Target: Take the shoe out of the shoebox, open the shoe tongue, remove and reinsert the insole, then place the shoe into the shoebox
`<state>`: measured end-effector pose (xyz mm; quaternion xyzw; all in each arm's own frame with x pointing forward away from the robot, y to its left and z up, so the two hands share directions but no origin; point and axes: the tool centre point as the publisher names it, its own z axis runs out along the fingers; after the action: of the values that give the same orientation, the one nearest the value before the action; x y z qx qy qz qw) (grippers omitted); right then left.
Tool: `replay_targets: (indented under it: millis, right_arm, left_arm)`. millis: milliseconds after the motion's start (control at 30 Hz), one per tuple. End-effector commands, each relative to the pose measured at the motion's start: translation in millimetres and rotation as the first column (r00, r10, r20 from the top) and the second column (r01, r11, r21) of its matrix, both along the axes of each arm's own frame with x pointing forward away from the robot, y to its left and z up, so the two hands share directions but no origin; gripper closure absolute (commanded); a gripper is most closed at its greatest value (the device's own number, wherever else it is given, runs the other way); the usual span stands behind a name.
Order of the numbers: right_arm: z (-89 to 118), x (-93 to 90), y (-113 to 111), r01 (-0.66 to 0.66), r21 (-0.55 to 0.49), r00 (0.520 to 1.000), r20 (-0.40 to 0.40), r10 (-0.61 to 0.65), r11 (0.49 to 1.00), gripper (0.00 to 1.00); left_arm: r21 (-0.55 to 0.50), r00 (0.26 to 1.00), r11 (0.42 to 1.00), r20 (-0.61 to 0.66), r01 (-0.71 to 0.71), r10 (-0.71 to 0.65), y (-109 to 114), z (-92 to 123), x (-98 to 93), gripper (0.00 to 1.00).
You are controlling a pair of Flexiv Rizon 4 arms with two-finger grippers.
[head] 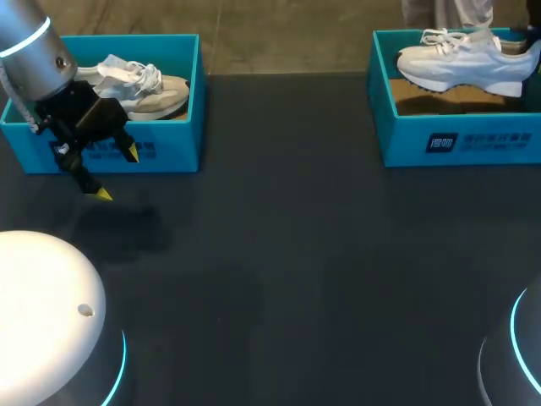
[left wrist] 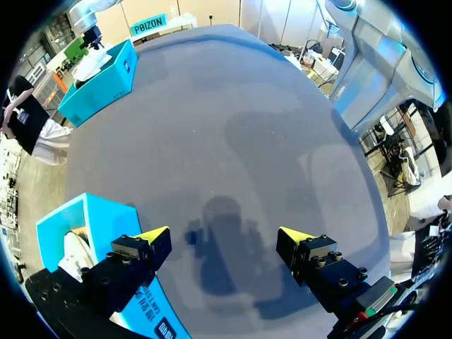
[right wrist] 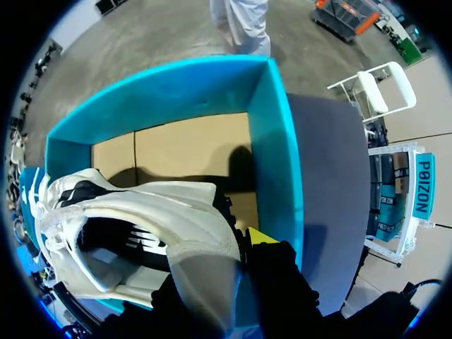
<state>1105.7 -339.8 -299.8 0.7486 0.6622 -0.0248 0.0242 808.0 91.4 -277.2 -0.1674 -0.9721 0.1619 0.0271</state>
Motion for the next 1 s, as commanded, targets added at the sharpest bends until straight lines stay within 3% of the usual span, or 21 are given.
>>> replay_targets:
  millis: [33,400,1000]
  right_arm:
    - [-2.4,-7.0,0.4,-0.006,-0.002,1.0,0.011,0.006,1.0,1.0]
    - [6.7,-26.5,-5.5,-0.014,-0.021,1.0,0.021,0.014,1.0,1.0]
    - [-9.2,-48.7,-3.2,-0.055,-0.048,0.998,-0.008,0.055,0.997,1.0]
  left_arm:
    - [0.002,1.0,1.0,0.0,0.0,0.0,0.1,0.3,-0.3,0.0]
    - [0.002,1.0,1.0,0.0,0.0,0.0,0.1,0.3,-0.3,0.0]
    - [0.002,1.0,1.0,0.0,0.0,0.0,0.1,0.3,-0.3,0.0]
